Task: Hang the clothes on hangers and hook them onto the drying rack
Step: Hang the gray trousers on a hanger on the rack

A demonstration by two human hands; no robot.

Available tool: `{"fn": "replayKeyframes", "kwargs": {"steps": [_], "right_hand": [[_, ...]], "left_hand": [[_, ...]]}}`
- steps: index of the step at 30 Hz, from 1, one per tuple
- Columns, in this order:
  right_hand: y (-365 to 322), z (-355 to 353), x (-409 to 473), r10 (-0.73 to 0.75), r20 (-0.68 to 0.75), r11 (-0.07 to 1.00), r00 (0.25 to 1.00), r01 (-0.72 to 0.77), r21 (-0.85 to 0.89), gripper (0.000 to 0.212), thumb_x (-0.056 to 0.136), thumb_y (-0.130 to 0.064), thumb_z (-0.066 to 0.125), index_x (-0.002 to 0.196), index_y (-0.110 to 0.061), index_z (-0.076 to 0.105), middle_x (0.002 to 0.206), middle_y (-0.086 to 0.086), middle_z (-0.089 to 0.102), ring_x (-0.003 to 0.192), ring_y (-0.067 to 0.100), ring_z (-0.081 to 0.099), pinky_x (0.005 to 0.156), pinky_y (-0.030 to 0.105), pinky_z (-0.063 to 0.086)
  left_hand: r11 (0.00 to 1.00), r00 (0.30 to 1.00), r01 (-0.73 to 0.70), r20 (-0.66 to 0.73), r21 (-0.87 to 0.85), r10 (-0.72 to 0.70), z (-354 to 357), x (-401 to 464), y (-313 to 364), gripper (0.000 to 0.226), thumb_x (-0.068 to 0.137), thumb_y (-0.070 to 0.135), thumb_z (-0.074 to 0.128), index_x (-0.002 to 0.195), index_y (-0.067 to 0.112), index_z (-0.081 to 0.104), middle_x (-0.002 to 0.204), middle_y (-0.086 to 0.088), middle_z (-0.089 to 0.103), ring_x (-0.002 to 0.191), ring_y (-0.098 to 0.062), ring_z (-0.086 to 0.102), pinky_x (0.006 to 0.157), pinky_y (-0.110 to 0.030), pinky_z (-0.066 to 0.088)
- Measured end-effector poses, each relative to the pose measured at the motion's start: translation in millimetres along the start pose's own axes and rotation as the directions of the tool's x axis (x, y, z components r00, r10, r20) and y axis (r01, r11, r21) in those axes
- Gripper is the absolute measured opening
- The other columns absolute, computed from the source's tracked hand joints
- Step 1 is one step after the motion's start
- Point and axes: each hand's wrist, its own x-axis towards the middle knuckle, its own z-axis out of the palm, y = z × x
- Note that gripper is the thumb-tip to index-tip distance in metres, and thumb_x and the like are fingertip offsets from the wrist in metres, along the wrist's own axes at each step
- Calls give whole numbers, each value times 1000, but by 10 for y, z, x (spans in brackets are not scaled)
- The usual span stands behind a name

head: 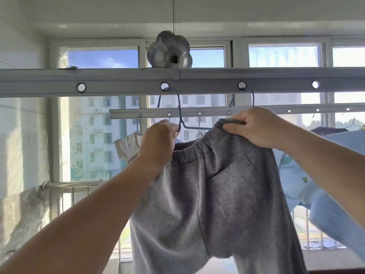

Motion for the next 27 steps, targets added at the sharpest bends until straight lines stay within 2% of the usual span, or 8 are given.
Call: {"fn": "replayKeyframes", "kwargs": {"steps": [3,7,12,15,18,21,24,27], "right_hand": [[-148,62,104,-108,-85,990,990,99,-104,33,89,-44,52,108,-22,68,105,3,68,101,22,59,91,35,45],[-214,174,136,-142,77,975,987,153,-161,36,86,-46,57,110,-22,66,107,-1,67,101,19,58,93,36,44],[-48,244,61,-116,20,981,993,118,-156,30,83,-39,64,105,-19,65,99,1,66,89,17,54,78,29,40],[35,254,9,-107,-26,985,994,102,-136,29,83,-39,64,93,-12,65,84,2,64,82,19,55,72,31,40],[122,244,-18,-117,-39,983,992,110,-146,40,83,-43,62,82,-4,62,74,7,60,74,24,54,67,33,37],[217,251,-37,-131,-56,985,990,124,-120,45,85,-45,58,85,0,64,78,13,65,76,27,58,72,33,42],[325,242,-37,-118,-93,988,989,107,-112,46,83,-50,55,89,-7,68,79,9,68,77,26,60,79,40,49],[385,215,-50,-80,-96,992,992,69,-108,40,83,-51,54,87,-13,67,74,0,64,78,24,58,80,43,50]], "left_hand": [[1000,999,27,21,-3,-27,-6,6,15,21,92,12,49,87,2,66,83,-10,61,68,-22,53,63,-29,42],[998,999,29,45,-51,-27,-56,-27,-12,23,92,9,49,106,5,66,95,-13,65,82,-27,61,72,-26,45],[982,996,-10,91,-189,27,-89,-257,-30,33,94,28,46,122,15,56,123,-4,55,108,-19,56,91,-25,40],[999,965,-48,256,-24,53,-68,-370,-152,45,81,51,55,117,24,59,138,4,39,129,-17,35,113,-45,19],[986,932,-91,361,142,34,-25,-410,-302,52,75,54,61,120,27,57,146,3,29,139,-18,19,115,-51,1],[995,946,-72,321,69,46,-18,-379,-346,37,81,41,62,113,22,60,137,1,41,132,-20,30,112,-52,16],[998,958,-45,281,-44,55,-35,-337,-307,19,86,30,58,97,15,59,114,-1,54,106,-22,51,93,-42,41],[997,983,-1,184,-80,16,-59,-314,-277,14,89,25,55,94,12,55,92,-1,58,85,-22,56,76,-33,44]]}}
